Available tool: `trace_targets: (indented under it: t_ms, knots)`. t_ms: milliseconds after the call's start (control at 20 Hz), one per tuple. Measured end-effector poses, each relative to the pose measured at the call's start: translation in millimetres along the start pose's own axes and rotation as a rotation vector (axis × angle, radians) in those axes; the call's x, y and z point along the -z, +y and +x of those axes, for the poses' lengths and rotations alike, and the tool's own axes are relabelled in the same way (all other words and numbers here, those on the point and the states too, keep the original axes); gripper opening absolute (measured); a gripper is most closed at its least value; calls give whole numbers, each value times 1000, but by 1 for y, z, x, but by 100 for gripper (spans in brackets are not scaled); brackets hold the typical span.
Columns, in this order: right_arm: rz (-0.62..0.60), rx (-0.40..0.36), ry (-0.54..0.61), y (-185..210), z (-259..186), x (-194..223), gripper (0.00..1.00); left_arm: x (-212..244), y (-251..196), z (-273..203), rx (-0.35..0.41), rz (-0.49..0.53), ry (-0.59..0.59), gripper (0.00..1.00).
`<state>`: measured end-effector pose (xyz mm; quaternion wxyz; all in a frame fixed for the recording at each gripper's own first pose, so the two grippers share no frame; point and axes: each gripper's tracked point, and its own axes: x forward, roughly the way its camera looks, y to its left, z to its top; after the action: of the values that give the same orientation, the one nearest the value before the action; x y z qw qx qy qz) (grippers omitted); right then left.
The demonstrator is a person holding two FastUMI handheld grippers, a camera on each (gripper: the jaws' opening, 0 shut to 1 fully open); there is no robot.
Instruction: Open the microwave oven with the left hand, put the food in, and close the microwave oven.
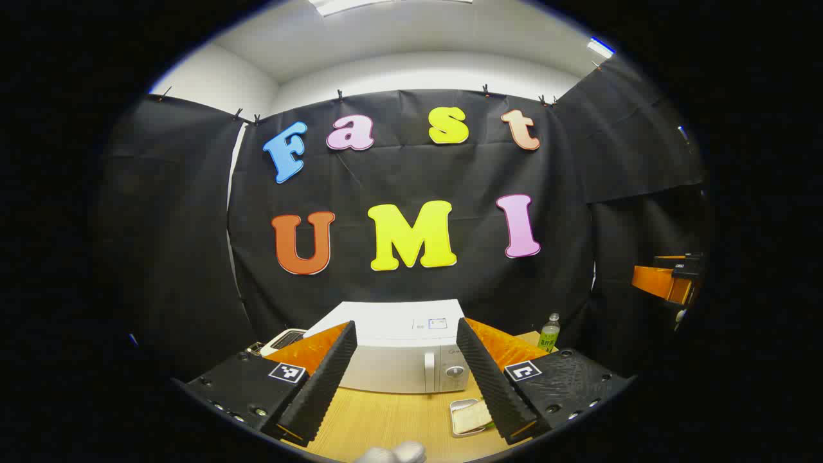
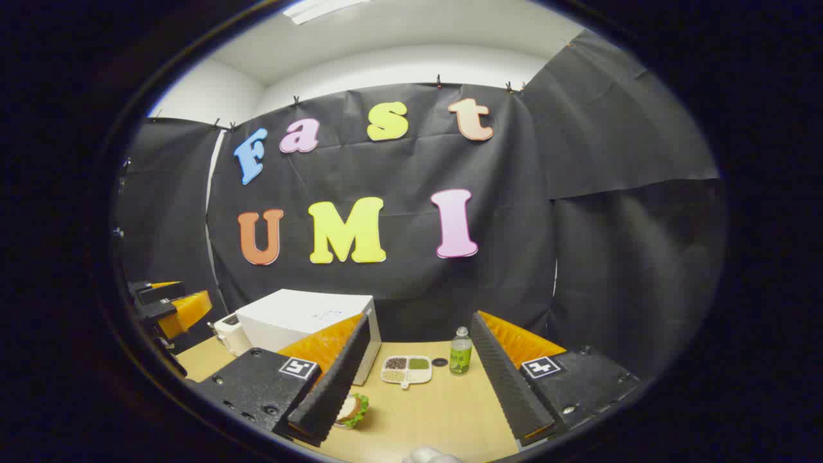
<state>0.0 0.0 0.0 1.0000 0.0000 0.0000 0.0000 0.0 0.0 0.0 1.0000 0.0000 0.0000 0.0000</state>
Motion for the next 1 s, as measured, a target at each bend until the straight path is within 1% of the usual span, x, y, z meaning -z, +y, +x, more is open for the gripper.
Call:
trace_targets:
  t_ms: [50,100,150,200,250,300,350,400,500,550,600,700,750,800,850,1000]
  knots:
    - [-4,2,-4,-1,0,-2,100,1,0,1,-4,-1,2,96]
    - [-9,2,-6,-1,-1,-3,100,2,0,1,-8,0,2,96]
    - [-15,1,-5,0,-1,-3,92,4,1,-1,-10,2,6,96]
    - [-18,0,-5,0,-3,-3,100,5,0,-1,-9,3,9,96]
    - [-19,-2,-7,0,-3,-4,92,8,-1,-2,-8,6,13,96]
    - [-18,-2,-8,0,-4,-4,92,9,-1,-3,-9,11,14,96]
    - [-17,-2,-8,0,-4,-4,100,9,-1,-3,-10,16,14,96]
    - [-18,-2,-5,0,-5,-4,92,10,-2,-2,-10,18,16,96]
    - [-19,1,1,-1,-4,-2,92,12,-4,-2,-3,13,18,96]
    - [-19,-1,2,-1,-5,-2,92,12,-4,-1,-3,12,21,89]
    - [-21,2,4,-2,-5,-1,100,12,-4,-1,-4,11,21,96]
    - [-21,3,1,-4,-5,-3,100,11,-4,2,-4,8,17,96]
    - [-19,-2,0,-2,-5,-2,92,12,-4,3,-3,8,18,96]
    - [-16,-1,0,-3,-4,-1,100,13,-4,5,-2,7,19,89]
    - [-18,-1,4,-3,-4,-1,100,16,-5,7,2,6,22,96]
    - [-18,-1,-5,-5,-4,-3,100,26,-9,15,24,-14,37,96]
